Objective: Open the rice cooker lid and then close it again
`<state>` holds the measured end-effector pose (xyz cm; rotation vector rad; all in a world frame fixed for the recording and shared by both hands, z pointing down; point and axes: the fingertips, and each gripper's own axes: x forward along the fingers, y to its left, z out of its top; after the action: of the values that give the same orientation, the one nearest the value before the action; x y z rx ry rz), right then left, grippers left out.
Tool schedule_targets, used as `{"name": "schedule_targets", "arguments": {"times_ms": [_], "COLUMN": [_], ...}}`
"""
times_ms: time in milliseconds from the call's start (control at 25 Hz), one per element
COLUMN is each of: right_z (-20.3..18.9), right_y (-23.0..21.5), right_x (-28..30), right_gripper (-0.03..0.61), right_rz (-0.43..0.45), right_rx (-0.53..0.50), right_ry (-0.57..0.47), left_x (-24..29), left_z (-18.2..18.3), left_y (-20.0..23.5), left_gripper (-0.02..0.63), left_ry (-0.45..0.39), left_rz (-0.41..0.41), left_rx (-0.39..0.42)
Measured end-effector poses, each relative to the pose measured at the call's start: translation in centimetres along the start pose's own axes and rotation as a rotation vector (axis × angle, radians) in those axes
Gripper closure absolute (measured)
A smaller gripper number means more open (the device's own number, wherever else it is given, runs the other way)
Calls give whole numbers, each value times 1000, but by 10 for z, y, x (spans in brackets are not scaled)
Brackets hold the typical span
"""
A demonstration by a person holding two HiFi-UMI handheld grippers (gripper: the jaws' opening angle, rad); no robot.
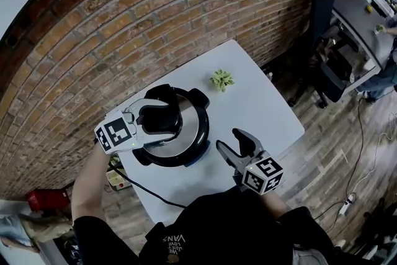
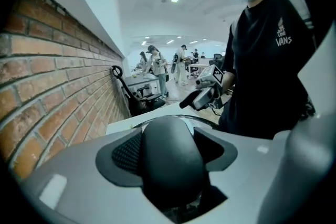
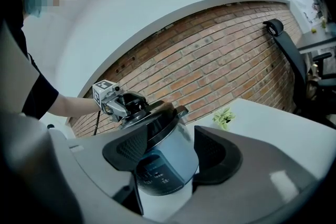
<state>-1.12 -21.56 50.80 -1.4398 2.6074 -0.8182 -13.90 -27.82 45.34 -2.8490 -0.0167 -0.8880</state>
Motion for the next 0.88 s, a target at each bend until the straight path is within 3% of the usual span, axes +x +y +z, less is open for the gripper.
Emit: {"name": "schedule_targets", "arguments": {"times_ms": [280, 520, 880], "right_z": [1, -1, 4], "right_y": [-3, -2, -1], "right_x": [7, 9, 0], "right_gripper": [308, 308, 310], "right_rz": [1, -3, -18], "right_rx": [-5, 0, -2], "right_ry": [24, 28, 4], "left_x": [-3, -8, -17], "left_z": [5, 7, 15], "left_y": [4, 9, 10], "left_gripper": [314, 318, 325], "left_ry": [-17, -30, -14], "left_rz": [-36, -8, 55], "left_rx": [-34, -46, 10]}}
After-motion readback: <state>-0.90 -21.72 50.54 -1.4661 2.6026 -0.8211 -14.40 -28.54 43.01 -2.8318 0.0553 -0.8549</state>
